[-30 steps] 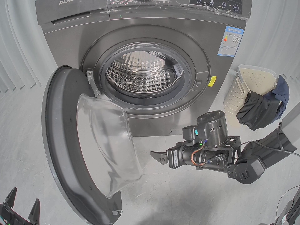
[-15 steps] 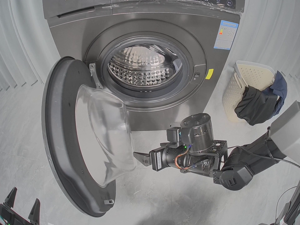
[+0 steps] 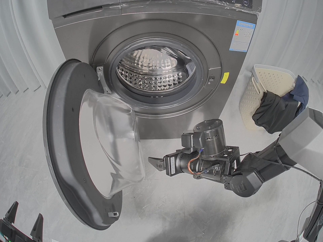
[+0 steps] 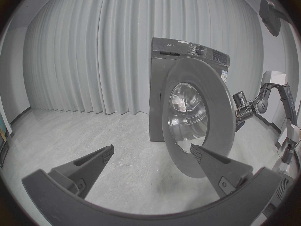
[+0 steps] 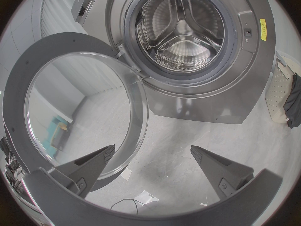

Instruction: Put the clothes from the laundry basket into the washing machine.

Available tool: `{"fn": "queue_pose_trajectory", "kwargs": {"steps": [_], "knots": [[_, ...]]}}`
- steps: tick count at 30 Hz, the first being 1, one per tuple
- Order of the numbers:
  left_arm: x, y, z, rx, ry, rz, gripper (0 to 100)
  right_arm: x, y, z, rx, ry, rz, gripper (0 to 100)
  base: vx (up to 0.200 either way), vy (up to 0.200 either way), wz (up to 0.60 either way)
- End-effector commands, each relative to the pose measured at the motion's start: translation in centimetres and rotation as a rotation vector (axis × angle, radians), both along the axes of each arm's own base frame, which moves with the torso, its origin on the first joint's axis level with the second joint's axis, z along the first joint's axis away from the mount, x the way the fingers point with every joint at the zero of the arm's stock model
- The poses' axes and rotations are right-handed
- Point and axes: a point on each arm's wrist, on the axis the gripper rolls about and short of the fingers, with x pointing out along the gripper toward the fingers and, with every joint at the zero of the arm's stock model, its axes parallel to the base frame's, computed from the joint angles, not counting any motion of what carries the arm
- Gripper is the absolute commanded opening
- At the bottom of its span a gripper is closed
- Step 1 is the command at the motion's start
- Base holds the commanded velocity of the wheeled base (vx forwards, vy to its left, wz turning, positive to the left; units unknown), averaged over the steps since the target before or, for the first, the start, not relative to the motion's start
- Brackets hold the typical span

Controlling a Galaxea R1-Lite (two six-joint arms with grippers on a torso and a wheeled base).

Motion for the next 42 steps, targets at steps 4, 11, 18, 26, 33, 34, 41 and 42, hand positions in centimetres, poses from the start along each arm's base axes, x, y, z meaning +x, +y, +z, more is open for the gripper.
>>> {"fn": "queue_pose_trajectory", "kwargs": {"steps": [4, 11, 18, 26, 33, 34, 41, 42], "knots": [[0.0, 0.0, -0.4, -0.001, 0.000, 0.000, 100, -0.4, 3.0, -1.5, -0.001, 0.008, 0.058, 100, 0.000, 0.000, 0.00], [0.0, 0.0, -0.4, -0.001, 0.000, 0.000, 100, -1.2, 4.5, -0.5, 0.034, -0.020, 0.092, 100, 0.000, 0.000, 0.00], [0.0, 0.0, -0.4, -0.001, 0.001, 0.000, 100, 0.4, 4.7, -0.5, 0.050, -0.037, 0.069, 100, 0.000, 0.000, 0.00], [0.0, 0.0, -0.4, -0.001, 0.001, 0.000, 100, 1.6, 8.4, -2.4, 0.050, -0.063, 0.067, 100, 0.000, 0.000, 0.00], [0.0, 0.0, -0.4, -0.001, 0.001, 0.000, 100, 1.7, 12.0, -4.3, 0.064, -0.089, 0.081, 100, 0.000, 0.000, 0.00], [0.0, 0.0, -0.4, -0.001, 0.000, 0.000, 100, 1.7, 12.4, -4.5, 0.068, -0.094, 0.081, 100, 0.000, 0.000, 0.00], [0.0, 0.0, -0.4, -0.002, 0.000, 0.002, 100, 3.3, 14.3, -3.1, 0.185, -0.164, 0.044, 100, 0.000, 0.000, 0.00], [0.0, 0.0, -0.4, -0.001, 0.000, 0.002, 100, 3.6, 14.2, -2.6, 0.205, -0.175, 0.027, 100, 0.000, 0.000, 0.00]]}}
